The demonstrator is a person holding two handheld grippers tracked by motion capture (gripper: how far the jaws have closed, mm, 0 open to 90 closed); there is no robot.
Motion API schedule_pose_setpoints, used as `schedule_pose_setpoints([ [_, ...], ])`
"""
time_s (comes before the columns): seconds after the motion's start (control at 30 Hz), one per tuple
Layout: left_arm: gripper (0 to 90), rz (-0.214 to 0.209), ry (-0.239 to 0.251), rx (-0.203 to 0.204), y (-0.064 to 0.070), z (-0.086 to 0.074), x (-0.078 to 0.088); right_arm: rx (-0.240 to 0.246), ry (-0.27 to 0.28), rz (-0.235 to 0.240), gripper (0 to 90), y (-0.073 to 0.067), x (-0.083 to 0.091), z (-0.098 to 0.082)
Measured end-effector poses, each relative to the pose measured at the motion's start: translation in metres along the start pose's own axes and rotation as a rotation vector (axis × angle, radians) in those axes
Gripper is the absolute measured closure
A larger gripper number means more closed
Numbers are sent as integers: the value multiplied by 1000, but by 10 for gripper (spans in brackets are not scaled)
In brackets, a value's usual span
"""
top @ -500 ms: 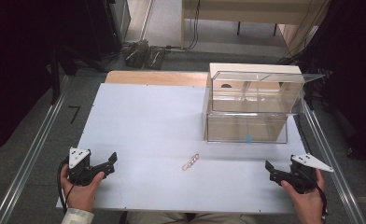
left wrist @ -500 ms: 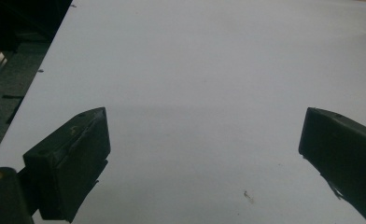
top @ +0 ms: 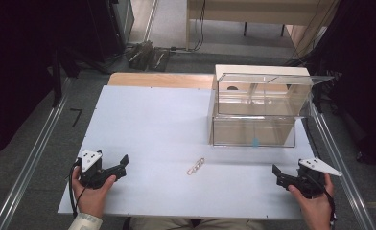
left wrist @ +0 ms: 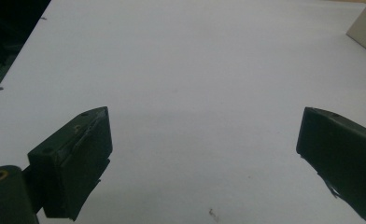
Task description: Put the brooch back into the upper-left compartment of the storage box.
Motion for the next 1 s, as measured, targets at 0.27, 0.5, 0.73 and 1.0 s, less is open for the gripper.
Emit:
schedule_pose_setpoints([
  [0.27,37,-25,-5,-7,7,-1,-2,2,4,-5,11,0,0,0],
  [0.5,34,-50,-22,-18,18,-3,-6,2,3,-9,11,0,0,0],
  [0.73,34,-74,-29,-17,33,-3,-10,3,1,-6,11,0,0,0],
  [1.0,34,-102,-36,-27,48,-5,-14,5,0,-4,11,0,0,0],
])
Point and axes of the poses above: each handheld gripper's, and its own axes: x roughly backward along the jaws, z roughly out of its top, y roughly to its right, the point moved 4 cm from there along -x, roughly forward along the jaws, and after that the axes turned 11 degrees about y, right-handed, at the moved point
